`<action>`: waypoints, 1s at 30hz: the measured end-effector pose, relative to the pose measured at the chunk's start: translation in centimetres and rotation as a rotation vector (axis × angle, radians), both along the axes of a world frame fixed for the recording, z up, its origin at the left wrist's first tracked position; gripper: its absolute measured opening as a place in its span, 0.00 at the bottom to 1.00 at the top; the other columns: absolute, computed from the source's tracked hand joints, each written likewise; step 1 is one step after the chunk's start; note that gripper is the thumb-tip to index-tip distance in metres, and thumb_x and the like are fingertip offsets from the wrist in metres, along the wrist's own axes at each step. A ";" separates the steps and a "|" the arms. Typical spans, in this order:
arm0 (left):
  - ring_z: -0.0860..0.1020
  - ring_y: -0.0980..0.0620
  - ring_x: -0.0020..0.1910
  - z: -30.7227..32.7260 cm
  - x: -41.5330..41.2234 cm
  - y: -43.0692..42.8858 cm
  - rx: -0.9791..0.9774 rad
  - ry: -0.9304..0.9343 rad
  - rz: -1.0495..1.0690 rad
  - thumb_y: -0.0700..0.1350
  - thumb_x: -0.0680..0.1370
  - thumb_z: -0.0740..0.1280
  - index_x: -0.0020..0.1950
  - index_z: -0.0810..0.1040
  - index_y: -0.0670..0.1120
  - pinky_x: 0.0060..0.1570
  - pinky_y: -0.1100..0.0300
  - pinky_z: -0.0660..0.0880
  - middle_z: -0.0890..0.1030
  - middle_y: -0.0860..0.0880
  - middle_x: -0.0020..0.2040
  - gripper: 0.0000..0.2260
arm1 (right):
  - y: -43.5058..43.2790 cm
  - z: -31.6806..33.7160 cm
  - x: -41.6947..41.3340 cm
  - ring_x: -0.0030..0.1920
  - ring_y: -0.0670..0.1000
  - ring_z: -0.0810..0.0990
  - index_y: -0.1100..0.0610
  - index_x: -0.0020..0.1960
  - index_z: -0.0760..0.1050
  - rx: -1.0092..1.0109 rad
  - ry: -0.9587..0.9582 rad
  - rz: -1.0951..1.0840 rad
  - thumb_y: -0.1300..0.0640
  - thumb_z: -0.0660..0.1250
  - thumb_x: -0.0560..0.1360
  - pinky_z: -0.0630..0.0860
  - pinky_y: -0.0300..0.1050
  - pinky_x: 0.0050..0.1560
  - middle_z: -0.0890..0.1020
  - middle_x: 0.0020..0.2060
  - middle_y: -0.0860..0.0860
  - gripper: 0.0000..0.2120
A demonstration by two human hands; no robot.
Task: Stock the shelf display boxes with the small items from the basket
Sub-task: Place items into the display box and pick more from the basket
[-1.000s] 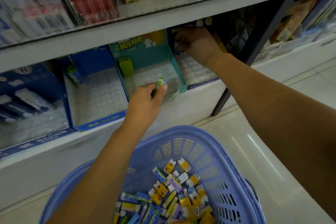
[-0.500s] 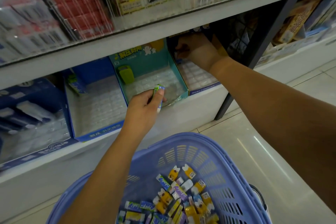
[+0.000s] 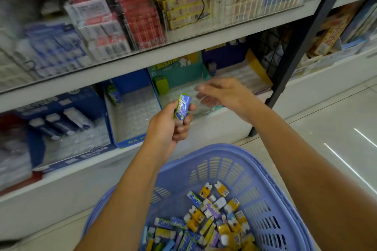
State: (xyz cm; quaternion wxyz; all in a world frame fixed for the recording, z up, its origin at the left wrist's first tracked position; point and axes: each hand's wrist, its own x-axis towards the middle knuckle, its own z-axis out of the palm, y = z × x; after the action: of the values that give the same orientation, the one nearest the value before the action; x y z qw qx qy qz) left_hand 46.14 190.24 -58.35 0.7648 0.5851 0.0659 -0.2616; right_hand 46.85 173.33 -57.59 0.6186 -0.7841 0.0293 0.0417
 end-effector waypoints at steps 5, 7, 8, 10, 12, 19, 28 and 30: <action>0.61 0.58 0.19 0.1 -0.3 3.3 0.310 -0.056 -0.059 0.48 0.80 0.57 0.43 0.81 0.41 0.17 0.68 0.56 0.73 0.50 0.27 0.17 | 3.1 1.4 -2.9 0.50 0.45 0.79 0.50 0.56 0.80 -0.336 -0.207 0.193 0.58 0.68 0.75 0.76 0.36 0.50 0.83 0.50 0.45 0.11; 0.63 0.58 0.20 0.2 -0.4 5.0 0.442 -0.125 -0.088 0.52 0.80 0.61 0.43 0.82 0.42 0.19 0.67 0.60 0.76 0.51 0.28 0.17 | 4.3 2.1 -3.2 0.46 0.40 0.76 0.46 0.56 0.80 -0.553 -0.240 0.280 0.55 0.69 0.74 0.73 0.32 0.45 0.82 0.50 0.42 0.11; 0.64 0.59 0.20 0.3 -0.5 5.7 0.465 -0.164 -0.106 0.53 0.79 0.62 0.43 0.81 0.42 0.20 0.67 0.62 0.77 0.51 0.29 0.16 | 5.1 2.4 -3.2 0.44 0.38 0.74 0.44 0.55 0.80 -0.643 -0.268 0.317 0.52 0.70 0.73 0.70 0.29 0.43 0.81 0.48 0.39 0.11; 0.66 0.59 0.22 0.6 -0.6 6.9 0.444 -0.228 -0.121 0.54 0.78 0.63 0.42 0.81 0.42 0.22 0.67 0.64 0.78 0.52 0.29 0.17 | 6.8 2.7 -3.1 0.41 0.37 0.72 0.44 0.52 0.80 -0.686 -0.317 0.321 0.50 0.72 0.71 0.68 0.28 0.41 0.79 0.42 0.37 0.11; 0.68 0.58 0.24 0.8 -0.8 7.9 0.370 -0.254 -0.072 0.54 0.78 0.63 0.41 0.80 0.43 0.24 0.67 0.66 0.78 0.52 0.28 0.16 | 8.1 2.8 -2.6 0.37 0.38 0.73 0.48 0.50 0.81 -0.553 -0.304 0.253 0.52 0.75 0.69 0.70 0.29 0.40 0.79 0.38 0.38 0.11; 0.81 0.52 0.41 -0.8 -0.3 10.1 0.291 -0.333 0.228 0.50 0.81 0.58 0.47 0.78 0.44 0.44 0.60 0.78 0.83 0.46 0.44 0.14 | 11.7 1.5 0.5 0.40 0.45 0.81 0.56 0.48 0.80 0.030 -0.158 0.018 0.64 0.72 0.71 0.79 0.33 0.42 0.83 0.42 0.52 0.07; 0.63 0.50 0.73 -3.5 -1.4 12.3 1.076 -0.842 -0.229 0.44 0.80 0.60 0.73 0.67 0.43 0.69 0.64 0.58 0.67 0.47 0.73 0.20 | 17.7 0.4 8.3 0.56 0.56 0.80 0.63 0.57 0.79 -0.607 -0.317 0.067 0.63 0.66 0.75 0.73 0.47 0.61 0.82 0.54 0.59 0.12; 0.59 0.52 0.75 -4.0 -1.5 12.5 1.106 -0.874 -0.268 0.44 0.81 0.60 0.75 0.63 0.43 0.70 0.65 0.53 0.63 0.47 0.75 0.22 | 18.7 0.3 8.7 0.56 0.57 0.79 0.64 0.58 0.78 -0.642 -0.340 0.105 0.63 0.65 0.76 0.73 0.50 0.61 0.82 0.54 0.60 0.12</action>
State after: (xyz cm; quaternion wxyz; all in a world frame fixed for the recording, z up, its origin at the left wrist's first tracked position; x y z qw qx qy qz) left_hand 44.60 202.71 -62.31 0.2739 0.9413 -0.1958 -0.0233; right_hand 55.55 192.04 -57.26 0.3340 -0.9345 -0.1025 -0.0688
